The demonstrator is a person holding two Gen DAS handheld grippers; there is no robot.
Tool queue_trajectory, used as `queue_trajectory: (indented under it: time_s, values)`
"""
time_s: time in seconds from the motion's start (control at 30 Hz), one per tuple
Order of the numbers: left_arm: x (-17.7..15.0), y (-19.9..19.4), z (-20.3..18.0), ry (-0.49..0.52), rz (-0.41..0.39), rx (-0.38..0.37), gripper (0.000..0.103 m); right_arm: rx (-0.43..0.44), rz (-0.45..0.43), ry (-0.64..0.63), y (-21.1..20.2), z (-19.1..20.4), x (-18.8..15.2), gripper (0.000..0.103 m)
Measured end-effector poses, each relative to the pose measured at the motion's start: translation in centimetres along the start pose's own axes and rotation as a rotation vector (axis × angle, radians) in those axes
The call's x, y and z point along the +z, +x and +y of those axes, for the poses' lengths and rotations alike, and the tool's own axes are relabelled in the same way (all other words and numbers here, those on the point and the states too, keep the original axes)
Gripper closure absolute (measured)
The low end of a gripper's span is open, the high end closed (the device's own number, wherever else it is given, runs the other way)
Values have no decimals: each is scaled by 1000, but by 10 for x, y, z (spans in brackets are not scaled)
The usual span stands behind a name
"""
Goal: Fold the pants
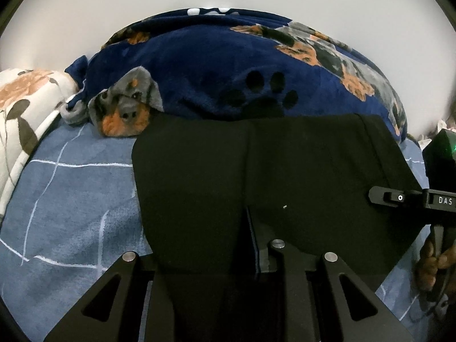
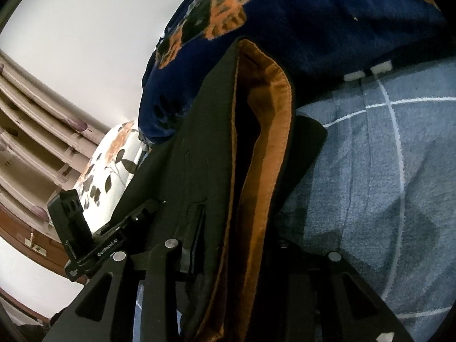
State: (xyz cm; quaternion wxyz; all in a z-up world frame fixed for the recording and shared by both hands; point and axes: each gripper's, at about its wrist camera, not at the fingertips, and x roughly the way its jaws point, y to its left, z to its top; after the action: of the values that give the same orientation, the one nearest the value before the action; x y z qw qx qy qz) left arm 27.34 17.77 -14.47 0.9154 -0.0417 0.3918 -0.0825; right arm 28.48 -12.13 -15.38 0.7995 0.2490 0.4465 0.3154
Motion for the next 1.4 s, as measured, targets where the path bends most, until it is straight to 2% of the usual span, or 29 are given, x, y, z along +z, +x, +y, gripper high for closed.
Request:
queue_trajectory:
  time_s: [0.13, 0.37, 1.4]
  values:
    - [0, 1, 4, -27, 0, -1, 73, -19, -8, -18, 1, 3, 0, 74]
    - [-1, 0, 4, -23, -2, 10, 72, -38, -20, -34, 2, 7, -1, 74]
    - [-1, 1, 4, -23, -5, 49, 64, -214, -69, -168, 3, 30, -8, 64]
